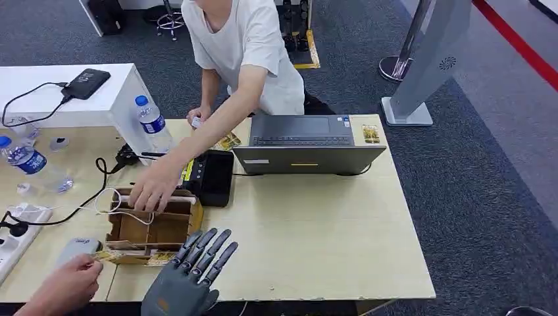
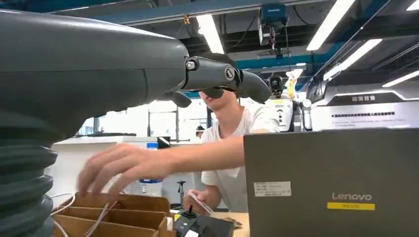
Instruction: Pass the card to the sensor for recognition and then transmit it.
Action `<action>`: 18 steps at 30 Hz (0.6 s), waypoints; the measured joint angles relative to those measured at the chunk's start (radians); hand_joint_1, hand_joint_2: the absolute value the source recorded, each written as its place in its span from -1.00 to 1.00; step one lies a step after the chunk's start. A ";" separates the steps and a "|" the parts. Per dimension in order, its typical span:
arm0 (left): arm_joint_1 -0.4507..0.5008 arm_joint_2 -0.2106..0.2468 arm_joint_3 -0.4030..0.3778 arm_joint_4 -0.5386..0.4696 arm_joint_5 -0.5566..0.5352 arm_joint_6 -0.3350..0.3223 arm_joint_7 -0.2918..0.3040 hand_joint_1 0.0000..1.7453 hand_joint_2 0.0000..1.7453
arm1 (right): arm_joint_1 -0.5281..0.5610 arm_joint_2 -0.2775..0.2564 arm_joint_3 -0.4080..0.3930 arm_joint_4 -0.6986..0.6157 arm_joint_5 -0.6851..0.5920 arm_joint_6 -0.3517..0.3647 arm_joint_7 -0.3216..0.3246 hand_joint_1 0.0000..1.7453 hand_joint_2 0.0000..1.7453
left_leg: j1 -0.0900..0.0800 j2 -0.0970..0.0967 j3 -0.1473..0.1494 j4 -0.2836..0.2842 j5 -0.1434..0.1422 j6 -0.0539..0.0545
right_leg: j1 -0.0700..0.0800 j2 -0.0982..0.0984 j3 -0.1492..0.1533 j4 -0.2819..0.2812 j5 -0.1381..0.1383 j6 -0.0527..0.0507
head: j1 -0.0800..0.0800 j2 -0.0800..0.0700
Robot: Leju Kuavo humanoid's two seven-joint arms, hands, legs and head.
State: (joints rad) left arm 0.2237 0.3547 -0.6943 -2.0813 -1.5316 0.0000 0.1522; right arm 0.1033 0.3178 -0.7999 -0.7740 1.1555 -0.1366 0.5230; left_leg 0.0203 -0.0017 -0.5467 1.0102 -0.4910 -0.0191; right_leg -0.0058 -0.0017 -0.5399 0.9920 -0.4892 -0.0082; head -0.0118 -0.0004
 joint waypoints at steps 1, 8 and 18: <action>0.000 0.003 -0.001 0.000 0.000 0.000 0.001 -1.00 1.00 | 0.002 0.000 0.001 0.000 0.000 0.000 0.000 -1.00 1.00 | 0.000 0.000 0.000 0.000 0.000 0.000 | 0.000 0.000 0.000 0.000 0.000 0.000 | 0.000 0.000; 0.004 0.018 -0.006 0.000 0.001 -0.034 0.050 -1.00 1.00 | 0.015 0.000 0.026 -0.011 -0.031 0.000 0.014 -1.00 1.00 | 0.000 0.000 0.000 0.000 0.000 0.000 | 0.000 0.000 0.000 0.000 0.000 0.000 | 0.000 0.000; 0.042 0.092 -0.035 -0.013 -0.002 -0.069 0.286 -1.00 1.00 | 0.060 0.000 0.131 -0.064 -0.137 -0.010 0.059 -1.00 1.00 | 0.000 0.000 -0.001 0.000 0.000 0.000 | 0.000 0.000 -0.001 0.001 0.000 0.000 | 0.000 0.000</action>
State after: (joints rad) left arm 0.2653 0.4463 -0.7297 -2.0939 -1.5332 -0.0690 0.4379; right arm 0.1629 0.3178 -0.6692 -0.8380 1.0182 -0.1469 0.5821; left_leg 0.0203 -0.0012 -0.5473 1.0102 -0.4910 -0.0192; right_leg -0.0058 -0.0012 -0.5412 0.9927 -0.4893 -0.0082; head -0.0122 -0.0004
